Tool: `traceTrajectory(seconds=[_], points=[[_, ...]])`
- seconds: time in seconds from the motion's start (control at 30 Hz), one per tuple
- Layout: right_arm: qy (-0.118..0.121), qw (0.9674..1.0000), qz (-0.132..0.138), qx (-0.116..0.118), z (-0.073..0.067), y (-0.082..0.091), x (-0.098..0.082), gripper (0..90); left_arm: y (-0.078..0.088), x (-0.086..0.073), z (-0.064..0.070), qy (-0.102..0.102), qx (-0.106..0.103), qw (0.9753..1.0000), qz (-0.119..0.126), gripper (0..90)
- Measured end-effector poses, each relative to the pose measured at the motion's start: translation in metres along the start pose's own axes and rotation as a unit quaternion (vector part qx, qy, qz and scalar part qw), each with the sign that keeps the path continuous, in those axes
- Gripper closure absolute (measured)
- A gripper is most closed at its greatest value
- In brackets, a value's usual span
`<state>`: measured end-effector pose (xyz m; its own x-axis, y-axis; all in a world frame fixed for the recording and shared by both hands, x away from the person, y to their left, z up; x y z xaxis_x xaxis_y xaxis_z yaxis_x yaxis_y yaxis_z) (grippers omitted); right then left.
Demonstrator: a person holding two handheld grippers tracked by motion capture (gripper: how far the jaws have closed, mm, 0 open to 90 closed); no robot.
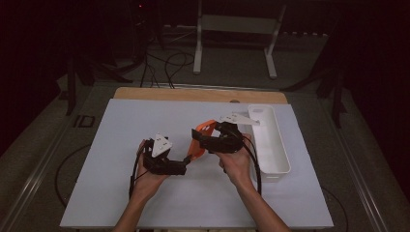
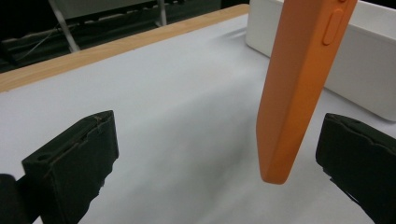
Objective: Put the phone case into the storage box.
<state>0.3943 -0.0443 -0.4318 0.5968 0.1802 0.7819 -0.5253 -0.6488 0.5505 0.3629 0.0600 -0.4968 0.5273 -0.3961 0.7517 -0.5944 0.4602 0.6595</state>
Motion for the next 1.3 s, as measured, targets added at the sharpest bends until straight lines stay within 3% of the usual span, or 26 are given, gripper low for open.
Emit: traceTrajectory(seconds=[0.17, 0.73, 1.3], points=[[0.004, 1.0000, -0.002, 0.000, 0.000, 0.000, 0.001, 16.2, 0.005, -0.002, -0.005, -0.004, -0.003, 1.0000, 0.006, 0.0], [0.005, 1.0000, -0.007, -0.004, 0.003, -0.001, 0.001, 16.2, 0.018, -0.028, -0.037, 0.013, 0.019, 0.9996, 0.018, 0.0], [0.009, 0.9998, -0.007, -0.015, 0.007, -0.001, 0.006, 16.2, 0.028, -0.057, -0.053, 0.018, 0.039, 0.9989, 0.021, 0.0]])
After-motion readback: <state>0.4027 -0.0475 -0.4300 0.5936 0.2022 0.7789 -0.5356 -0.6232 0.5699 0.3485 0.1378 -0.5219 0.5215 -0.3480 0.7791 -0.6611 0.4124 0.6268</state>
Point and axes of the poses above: each handheld gripper's, and its own axes: y roughly backward along the jaws, x roughly out of its top, z roughly to its right, the point moved 10 cm from there along -y, roughly forward along the jaws, and after that the axes turned 12 degrees about -z, right-handed, at the moved point
